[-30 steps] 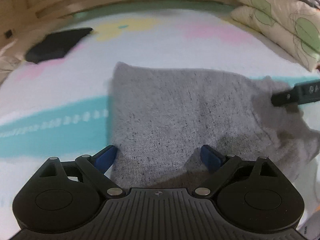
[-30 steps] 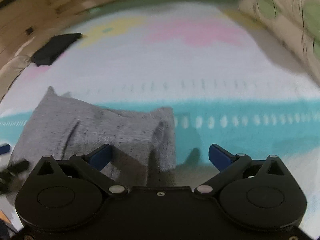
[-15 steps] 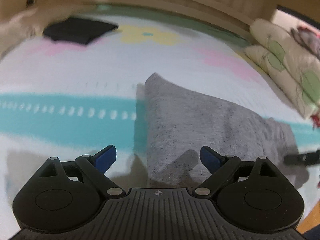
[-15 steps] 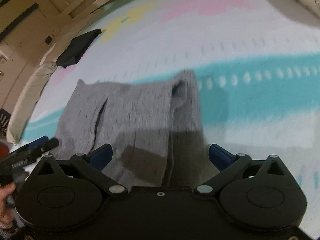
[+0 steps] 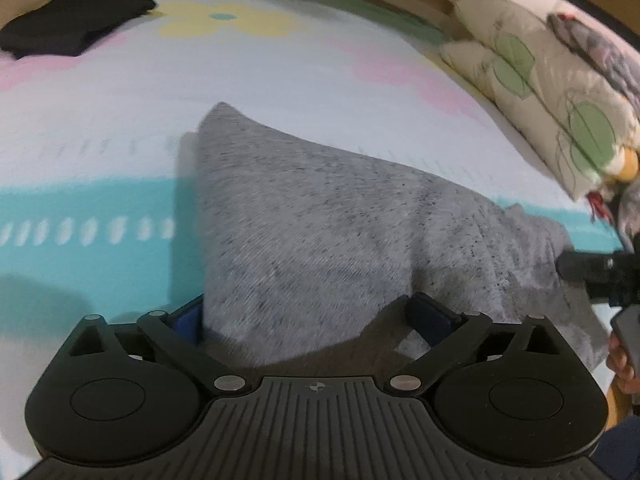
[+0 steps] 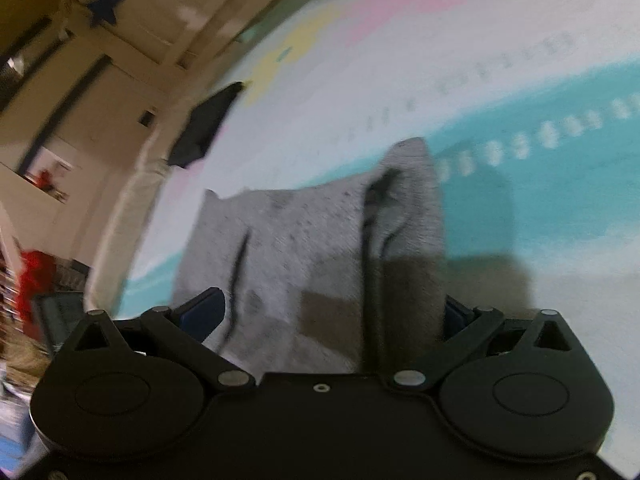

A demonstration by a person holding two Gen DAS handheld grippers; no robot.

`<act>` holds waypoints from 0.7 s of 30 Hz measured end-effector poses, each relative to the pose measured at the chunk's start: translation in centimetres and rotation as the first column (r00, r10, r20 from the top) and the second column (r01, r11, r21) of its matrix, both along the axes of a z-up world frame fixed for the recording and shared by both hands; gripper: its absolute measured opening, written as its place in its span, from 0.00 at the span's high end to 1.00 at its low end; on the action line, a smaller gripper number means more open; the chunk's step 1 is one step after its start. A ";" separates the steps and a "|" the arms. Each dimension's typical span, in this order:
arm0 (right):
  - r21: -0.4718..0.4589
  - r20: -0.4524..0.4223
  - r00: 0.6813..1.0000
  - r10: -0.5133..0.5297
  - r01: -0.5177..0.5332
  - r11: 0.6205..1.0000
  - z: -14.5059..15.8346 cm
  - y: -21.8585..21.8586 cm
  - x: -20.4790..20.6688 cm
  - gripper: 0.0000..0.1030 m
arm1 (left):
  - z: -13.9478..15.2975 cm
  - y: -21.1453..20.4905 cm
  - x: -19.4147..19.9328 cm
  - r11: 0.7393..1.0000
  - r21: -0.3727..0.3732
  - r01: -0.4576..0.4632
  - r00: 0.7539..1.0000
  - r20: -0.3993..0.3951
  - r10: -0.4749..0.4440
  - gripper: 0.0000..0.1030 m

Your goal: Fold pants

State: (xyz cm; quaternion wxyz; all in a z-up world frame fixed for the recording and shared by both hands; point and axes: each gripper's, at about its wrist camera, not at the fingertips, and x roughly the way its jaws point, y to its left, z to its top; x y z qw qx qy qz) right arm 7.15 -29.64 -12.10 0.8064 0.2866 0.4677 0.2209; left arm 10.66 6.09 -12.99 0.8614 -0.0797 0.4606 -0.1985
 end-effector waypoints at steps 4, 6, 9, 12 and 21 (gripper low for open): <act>0.100 -0.018 1.000 -0.007 0.009 0.995 -1.0 0.0 1.2 0.00 | -0.1 0.0 0.5 0.999 -0.010 0.034 0.999 -0.007 -0.034 0.01; 0.125 -0.034 0.999 -0.015 0.019 0.992 -1.2 -0.2 1.5 0.00 | -0.3 0.3 0.1 0.999 -0.031 0.035 0.999 0.008 -0.034 0.02; 0.136 -0.041 0.999 0.000 0.006 0.991 -1.3 -0.5 1.6 0.00 | -0.4 0.7 -0.4 0.998 -0.038 0.056 0.998 0.026 -0.055 0.02; 0.103 -0.016 1.000 0.014 -0.013 0.995 -1.1 0.1 1.4 0.00 | -0.1 1.2 -0.5 0.999 -0.037 0.021 1.000 0.014 -0.021 0.20; -0.223 0.074 0.997 0.036 -0.018 0.975 2.7 4.2 -0.8 0.63 | 3.6 -0.1 -3.5 0.995 0.019 -0.102 0.988 0.117 0.099 0.81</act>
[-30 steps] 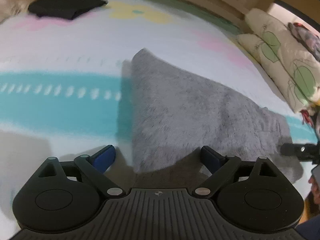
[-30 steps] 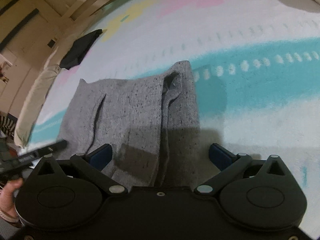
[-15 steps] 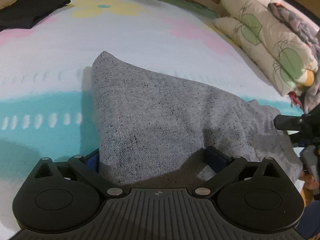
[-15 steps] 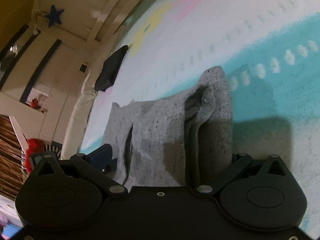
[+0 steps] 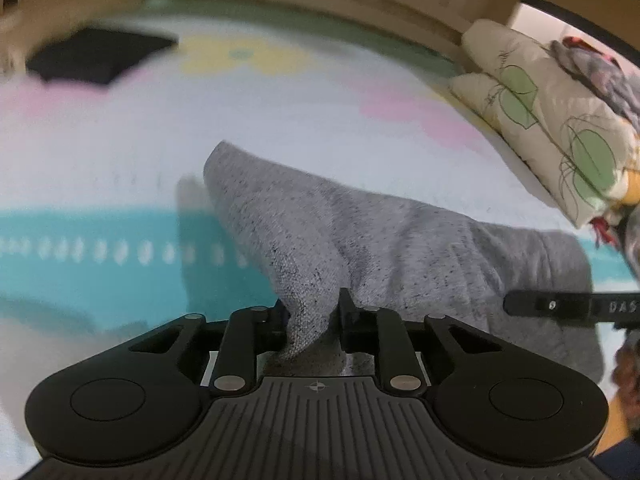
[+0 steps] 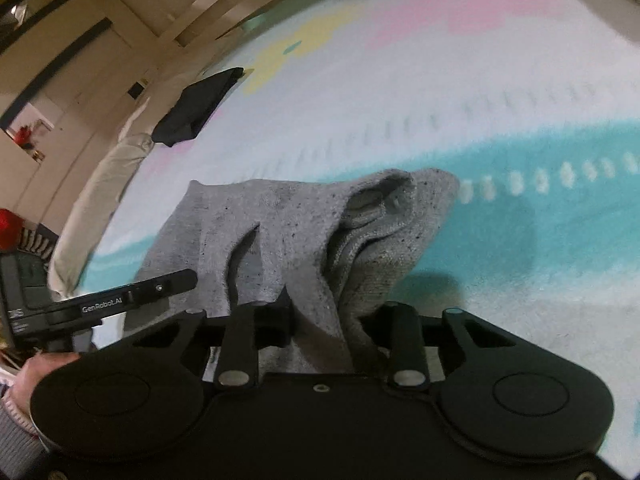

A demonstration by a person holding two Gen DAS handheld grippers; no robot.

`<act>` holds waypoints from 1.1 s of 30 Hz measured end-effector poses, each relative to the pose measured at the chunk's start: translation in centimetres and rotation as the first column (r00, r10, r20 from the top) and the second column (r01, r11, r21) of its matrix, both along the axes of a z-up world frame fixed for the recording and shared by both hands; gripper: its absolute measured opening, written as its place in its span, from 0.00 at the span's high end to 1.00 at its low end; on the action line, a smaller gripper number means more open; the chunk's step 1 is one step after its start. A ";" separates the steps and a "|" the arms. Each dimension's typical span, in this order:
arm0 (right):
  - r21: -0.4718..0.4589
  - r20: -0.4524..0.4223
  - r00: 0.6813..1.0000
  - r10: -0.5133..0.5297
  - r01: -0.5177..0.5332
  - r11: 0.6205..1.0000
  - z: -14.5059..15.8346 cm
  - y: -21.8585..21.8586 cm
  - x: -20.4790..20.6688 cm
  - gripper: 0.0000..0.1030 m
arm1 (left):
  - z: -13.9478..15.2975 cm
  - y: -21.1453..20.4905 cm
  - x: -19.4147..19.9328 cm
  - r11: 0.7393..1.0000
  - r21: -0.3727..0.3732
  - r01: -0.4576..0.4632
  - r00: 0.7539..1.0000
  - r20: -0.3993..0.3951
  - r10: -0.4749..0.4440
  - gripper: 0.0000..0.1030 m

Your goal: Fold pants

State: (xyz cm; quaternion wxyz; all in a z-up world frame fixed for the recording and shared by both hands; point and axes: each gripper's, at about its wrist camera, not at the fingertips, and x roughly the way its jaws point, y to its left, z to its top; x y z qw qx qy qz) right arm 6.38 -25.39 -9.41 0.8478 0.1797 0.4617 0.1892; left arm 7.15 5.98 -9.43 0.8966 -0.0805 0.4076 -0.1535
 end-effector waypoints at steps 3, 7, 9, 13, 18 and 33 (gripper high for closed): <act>-0.057 0.062 0.998 0.027 -0.023 0.998 2.7 1.5 -0.4 0.63 | 2.4 -0.1 0.4 1.000 0.003 -0.011 0.999 0.046 0.011 0.81; -0.051 0.125 0.992 0.026 -0.019 0.999 5.7 2.2 1.6 0.63 | 5.0 1.3 4.8 0.998 -0.017 -0.056 0.996 0.073 0.057 0.81; -0.044 0.132 0.991 0.025 -0.019 0.999 6.7 2.7 4.1 0.63 | 5.8 1.6 7.3 0.998 0.004 -0.064 0.994 0.093 0.063 0.81; -0.061 0.141 0.990 0.023 -0.015 0.998 7.4 4.4 10.0 0.63 | 5.3 2.0 12.7 0.995 0.042 -0.093 0.992 0.093 0.089 0.80; -0.136 0.093 0.995 -0.032 0.045 0.990 4.3 5.9 16.5 0.37 | 0.0 3.5 17.5 0.959 0.124 -0.253 0.965 -0.040 0.260 0.72; -0.439 0.248 0.959 -0.138 0.238 0.866 8.0 8.9 10.3 0.02 | 10.1 1.0 8.8 0.934 0.177 -0.310 0.947 0.147 0.286 0.71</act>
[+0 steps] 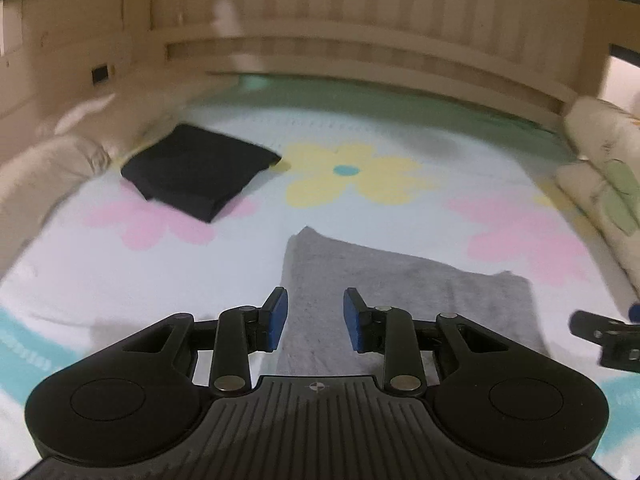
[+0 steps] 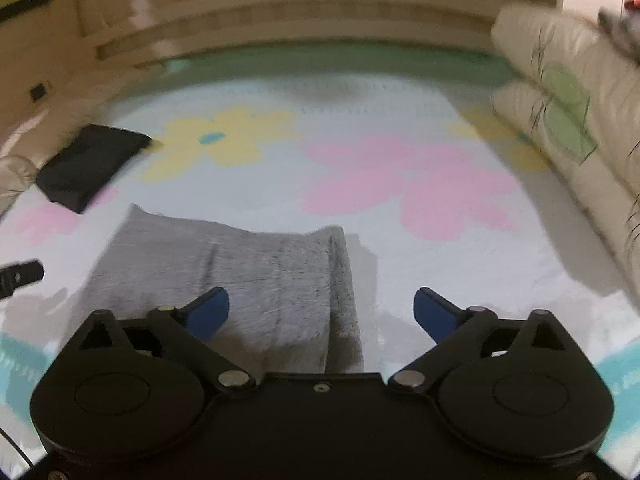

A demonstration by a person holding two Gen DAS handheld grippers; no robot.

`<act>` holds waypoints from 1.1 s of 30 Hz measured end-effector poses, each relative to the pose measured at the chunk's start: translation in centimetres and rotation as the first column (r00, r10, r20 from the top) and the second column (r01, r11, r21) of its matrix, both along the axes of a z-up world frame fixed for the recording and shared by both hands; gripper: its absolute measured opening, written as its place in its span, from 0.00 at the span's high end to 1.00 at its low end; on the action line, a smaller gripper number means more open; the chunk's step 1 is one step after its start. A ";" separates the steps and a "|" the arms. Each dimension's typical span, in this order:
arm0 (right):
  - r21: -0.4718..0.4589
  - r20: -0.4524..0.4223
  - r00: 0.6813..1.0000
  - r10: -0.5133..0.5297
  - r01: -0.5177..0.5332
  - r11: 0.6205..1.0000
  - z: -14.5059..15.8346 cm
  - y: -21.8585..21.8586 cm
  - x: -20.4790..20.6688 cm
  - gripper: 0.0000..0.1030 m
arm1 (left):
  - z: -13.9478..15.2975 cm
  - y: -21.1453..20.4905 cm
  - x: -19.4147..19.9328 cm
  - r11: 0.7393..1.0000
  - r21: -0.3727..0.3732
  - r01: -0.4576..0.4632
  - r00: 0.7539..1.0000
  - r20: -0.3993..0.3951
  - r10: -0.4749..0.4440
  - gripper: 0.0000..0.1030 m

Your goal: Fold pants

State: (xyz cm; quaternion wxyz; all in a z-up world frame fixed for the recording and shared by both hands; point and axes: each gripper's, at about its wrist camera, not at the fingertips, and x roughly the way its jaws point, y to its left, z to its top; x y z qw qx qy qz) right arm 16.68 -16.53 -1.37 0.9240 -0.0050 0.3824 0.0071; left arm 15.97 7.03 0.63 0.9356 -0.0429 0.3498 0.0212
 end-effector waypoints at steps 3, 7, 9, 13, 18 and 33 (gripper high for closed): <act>-0.048 0.073 0.997 0.006 -0.003 0.999 2.2 1.0 -1.9 0.01 | 1.6 -0.6 -2.8 1.000 -0.009 0.000 1.000 0.008 0.000 0.70; -0.054 0.065 0.997 0.036 -0.032 0.998 3.7 1.8 -4.7 0.01 | 1.6 -0.9 -5.8 0.999 -0.052 -0.009 1.000 -0.015 0.008 0.70; -0.026 0.027 0.998 0.065 -0.064 0.998 3.9 1.9 -6.1 0.01 | 1.2 -0.9 -7.0 0.998 -0.062 -0.020 0.999 -0.028 0.018 0.70; 0.016 -0.022 0.997 0.076 -0.076 0.997 3.7 2.1 -8.3 0.01 | 0.5 -0.8 -9.0 0.994 -0.109 -0.015 0.998 -0.064 0.008 0.70; -0.020 -0.026 0.997 0.072 -0.073 0.997 3.0 2.5 -10.1 0.01 | -0.6 -1.2 -10.0 0.994 -0.112 -0.003 0.996 -0.088 -0.007 0.70; 0.002 -0.078 0.997 -0.006 0.007 1.000 1.7 2.1 -11.0 0.01 | -1.0 -3.3 -11.1 0.997 0.053 -0.064 0.993 -0.094 0.069 0.70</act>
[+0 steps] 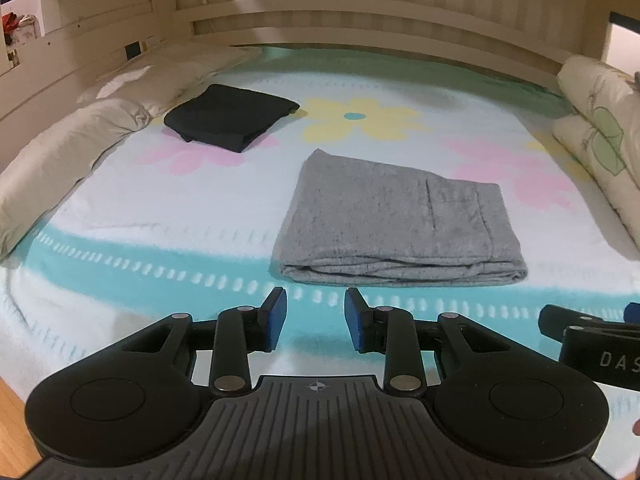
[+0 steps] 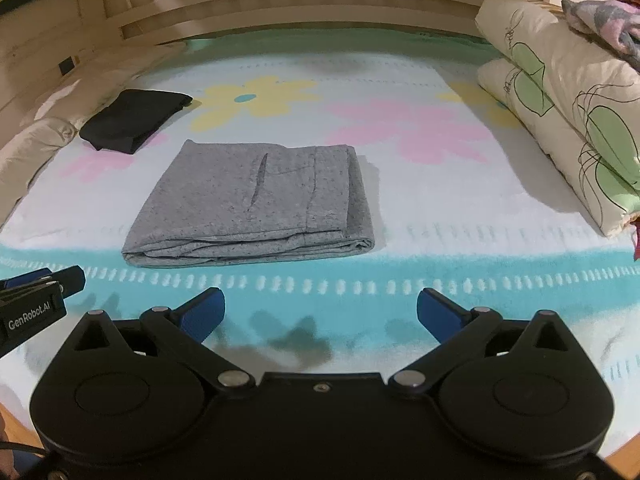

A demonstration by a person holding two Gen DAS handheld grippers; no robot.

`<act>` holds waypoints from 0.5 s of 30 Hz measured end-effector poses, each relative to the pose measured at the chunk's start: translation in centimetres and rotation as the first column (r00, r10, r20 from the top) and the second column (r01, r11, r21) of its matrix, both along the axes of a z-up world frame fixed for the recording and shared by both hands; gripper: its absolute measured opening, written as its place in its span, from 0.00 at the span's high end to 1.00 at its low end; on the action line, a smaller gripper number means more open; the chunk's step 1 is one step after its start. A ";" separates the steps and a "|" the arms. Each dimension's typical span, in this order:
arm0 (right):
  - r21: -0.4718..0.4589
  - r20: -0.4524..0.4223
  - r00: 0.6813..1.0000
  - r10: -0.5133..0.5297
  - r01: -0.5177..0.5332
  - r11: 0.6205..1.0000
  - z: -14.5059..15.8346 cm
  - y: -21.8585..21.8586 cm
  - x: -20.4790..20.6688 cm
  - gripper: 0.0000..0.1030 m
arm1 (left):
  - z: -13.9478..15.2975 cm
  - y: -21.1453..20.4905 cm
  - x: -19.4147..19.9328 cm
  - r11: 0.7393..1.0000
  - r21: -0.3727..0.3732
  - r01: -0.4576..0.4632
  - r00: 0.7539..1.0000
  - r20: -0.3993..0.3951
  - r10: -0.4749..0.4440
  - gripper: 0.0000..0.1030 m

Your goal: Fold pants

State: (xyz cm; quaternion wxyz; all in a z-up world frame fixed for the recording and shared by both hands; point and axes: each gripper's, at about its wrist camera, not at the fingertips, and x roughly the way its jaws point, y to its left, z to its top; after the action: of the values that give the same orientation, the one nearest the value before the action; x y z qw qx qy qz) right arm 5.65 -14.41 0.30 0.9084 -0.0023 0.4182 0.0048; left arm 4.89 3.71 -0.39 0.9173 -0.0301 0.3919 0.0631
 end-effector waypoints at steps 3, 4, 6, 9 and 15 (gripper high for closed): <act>-0.010 -0.002 1.000 0.002 -0.002 1.000 0.1 0.1 -0.1 0.01 | -0.1 0.0 -0.1 1.000 -0.003 0.005 1.000 -0.014 -0.005 0.70; -0.013 0.001 1.000 0.003 -0.003 1.000 0.1 0.2 -0.1 0.01 | 0.0 0.0 -0.1 1.000 -0.006 0.008 1.000 -0.020 -0.008 0.70; -0.019 0.004 1.000 0.004 -0.004 1.000 0.2 0.2 -0.2 0.01 | 0.0 0.0 -0.1 1.000 -0.005 0.014 1.000 -0.025 -0.014 0.70; -0.018 0.000 1.000 0.001 -0.001 1.000 0.1 0.2 -0.1 0.01 | 0.0 -0.2 -0.3 1.000 0.010 0.020 1.000 -0.020 -0.020 0.70; -0.018 -0.010 1.000 -0.004 0.004 1.000 0.0 0.3 -0.1 0.01 | -0.1 -0.2 -0.1 1.000 0.026 0.009 0.999 -0.036 -0.008 0.70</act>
State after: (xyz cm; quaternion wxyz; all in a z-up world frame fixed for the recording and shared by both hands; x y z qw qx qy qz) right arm 5.54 -14.12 0.33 0.9062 -0.0094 0.4228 -0.0009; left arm 4.79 3.55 -0.51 0.9107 -0.0152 0.4077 0.0647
